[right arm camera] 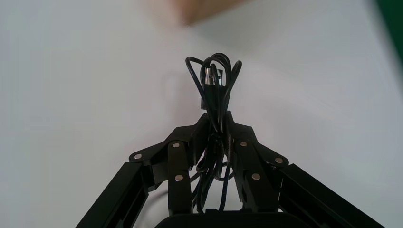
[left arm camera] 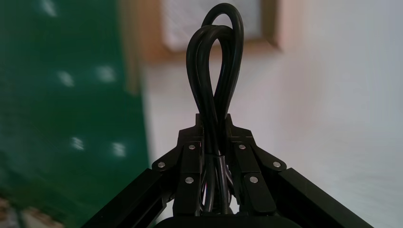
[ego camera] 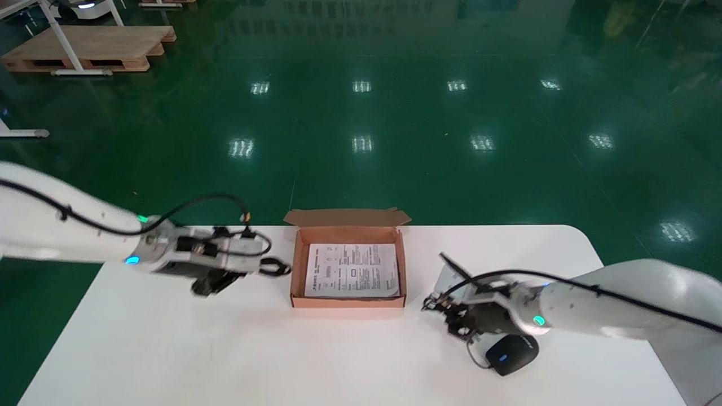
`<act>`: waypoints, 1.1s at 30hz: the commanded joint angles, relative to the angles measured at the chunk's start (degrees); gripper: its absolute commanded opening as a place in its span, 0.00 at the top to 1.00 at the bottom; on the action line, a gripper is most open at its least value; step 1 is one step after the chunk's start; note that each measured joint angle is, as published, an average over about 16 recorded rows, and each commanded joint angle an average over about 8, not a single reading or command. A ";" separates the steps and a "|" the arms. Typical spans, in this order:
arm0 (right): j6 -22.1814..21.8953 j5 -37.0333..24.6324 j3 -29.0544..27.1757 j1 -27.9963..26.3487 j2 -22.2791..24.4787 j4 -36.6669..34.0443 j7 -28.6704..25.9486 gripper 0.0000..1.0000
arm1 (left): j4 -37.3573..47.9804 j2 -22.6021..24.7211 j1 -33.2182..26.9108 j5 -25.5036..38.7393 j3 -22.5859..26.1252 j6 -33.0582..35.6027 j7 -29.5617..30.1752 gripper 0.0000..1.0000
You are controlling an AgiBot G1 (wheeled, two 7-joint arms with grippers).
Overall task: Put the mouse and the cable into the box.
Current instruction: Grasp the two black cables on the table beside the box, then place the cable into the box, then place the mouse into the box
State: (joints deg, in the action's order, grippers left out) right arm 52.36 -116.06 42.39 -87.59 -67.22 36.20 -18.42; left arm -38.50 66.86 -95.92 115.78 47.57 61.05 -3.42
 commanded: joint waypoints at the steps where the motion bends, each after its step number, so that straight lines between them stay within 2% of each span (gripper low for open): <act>1: -0.96 -0.78 -0.18 -1.05 1.38 0.79 -1.11 1.00 | -3.72 -0.99 -2.31 -1.10 -0.84 1.47 -0.11 1.00; 4: -0.29 -3.06 -0.50 -2.10 4.98 8.71 -5.30 1.00 | -5.33 0.88 -2.85 -2.56 -1.38 0.95 -1.17 1.00; 9: 1.91 -6.83 -1.15 -2.37 10.12 23.36 -13.76 1.00 | -3.43 5.87 -2.42 -4.14 -1.66 -1.99 -3.49 1.00; 13: 3.19 -8.72 -1.31 -1.85 12.20 30.25 -17.39 1.00 | -1.75 8.62 -2.31 -4.76 -1.68 -3.62 -4.56 1.00; 19: 3.46 -8.97 -1.32 -1.54 12.34 30.73 -17.28 1.00 | -1.37 8.79 -2.23 -4.52 -1.56 -4.03 -4.61 1.00; 23: 3.29 -8.70 -1.32 -1.56 12.05 29.87 -16.93 1.00 | -1.99 8.87 -1.84 -2.06 -0.21 -5.09 -5.29 1.00; 28: 3.38 -8.80 -1.32 -1.54 12.17 30.25 -17.04 1.00 | -3.40 10.82 1.14 6.00 5.06 -13.42 -5.76 1.00; 33: 3.38 -8.80 -1.32 -1.54 12.17 30.25 -17.04 1.00 | -4.40 11.83 4.61 12.39 12.29 -22.82 -1.18 1.00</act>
State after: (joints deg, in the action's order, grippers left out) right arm 55.74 -124.86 41.07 -89.14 -55.06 66.45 -35.46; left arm -42.86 78.40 -92.32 126.02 59.31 40.34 -4.10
